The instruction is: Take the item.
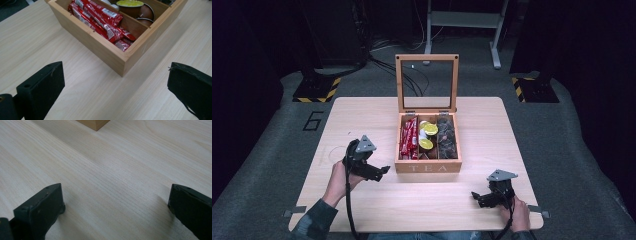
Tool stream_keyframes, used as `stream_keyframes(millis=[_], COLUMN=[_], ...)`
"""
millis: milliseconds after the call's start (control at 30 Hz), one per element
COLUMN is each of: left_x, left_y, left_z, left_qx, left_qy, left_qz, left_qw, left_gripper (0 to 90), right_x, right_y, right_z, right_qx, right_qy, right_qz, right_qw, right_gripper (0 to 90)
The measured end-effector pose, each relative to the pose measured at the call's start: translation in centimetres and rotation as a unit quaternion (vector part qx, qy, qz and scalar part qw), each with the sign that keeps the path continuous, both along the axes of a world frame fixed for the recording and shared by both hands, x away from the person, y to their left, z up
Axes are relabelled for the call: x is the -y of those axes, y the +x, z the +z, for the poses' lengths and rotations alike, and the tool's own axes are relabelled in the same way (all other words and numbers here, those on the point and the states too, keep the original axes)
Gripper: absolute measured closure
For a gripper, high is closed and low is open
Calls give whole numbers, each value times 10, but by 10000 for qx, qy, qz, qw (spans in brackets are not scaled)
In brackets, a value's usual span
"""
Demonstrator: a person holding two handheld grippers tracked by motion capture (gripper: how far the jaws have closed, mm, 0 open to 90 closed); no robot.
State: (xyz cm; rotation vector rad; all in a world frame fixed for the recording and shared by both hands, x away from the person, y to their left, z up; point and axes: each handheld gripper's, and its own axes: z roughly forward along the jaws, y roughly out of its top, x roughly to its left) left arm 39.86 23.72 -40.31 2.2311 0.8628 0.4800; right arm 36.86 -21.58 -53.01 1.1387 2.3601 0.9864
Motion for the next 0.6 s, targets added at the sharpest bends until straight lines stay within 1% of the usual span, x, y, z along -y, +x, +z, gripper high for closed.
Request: stream_keyframes(millis=[33,100,133,167,200,233,267,300,333,400,433,467,567,600], left_x=[1,4,6,7,10,11,13,16,18,23,25,28,36,39], left_y=[2,5,6,8,9,11,12,14,15,18,20,21,26,27], left_z=[1,4,5,7,7,9,9,11,13,15,17,18,22,24], left_qx=[29,4,24,-18,32,12,13,63,-16,35,49,32,91,34], left_qy=[21,22,41,34,36,87,74,110,93,100,164,135,171,167], left_qz=[-20,-59,-75,-108,-106,-151,-161,-172,-226,-259,-310,-318,-395,-416], left_qw=[10000,10000,10000,9999,9999,9998,9998,9998,9997,9996,9994,9994,9990,9990], left_gripper=[9,9,9,9,10,10,10,10,10,11,11,12,12,13], right_x=[0,0,0,0,0,0,0,0,0,0,0,0,0,0], right_y=[0,0,0,0,0,0,0,0,0,0,0,0,0,0], right_z=[0,0,0,0,0,0,0,0,0,0,0,0,0,0], right_qx=[0,-1,0,1,-1,0,0,-1,1,1,-1,0,0,1], right_qy=[0,1,0,0,1,2,1,1,1,0,1,0,0,3], right_qz=[0,0,0,0,0,-1,0,0,1,1,1,1,2,-1], right_qw=[10000,10000,10000,10000,10000,10000,10000,10000,10000,10000,10000,10000,10000,10000], right_gripper=[0,0,0,0,0,0,0,0,0,0,0,0,0,0])
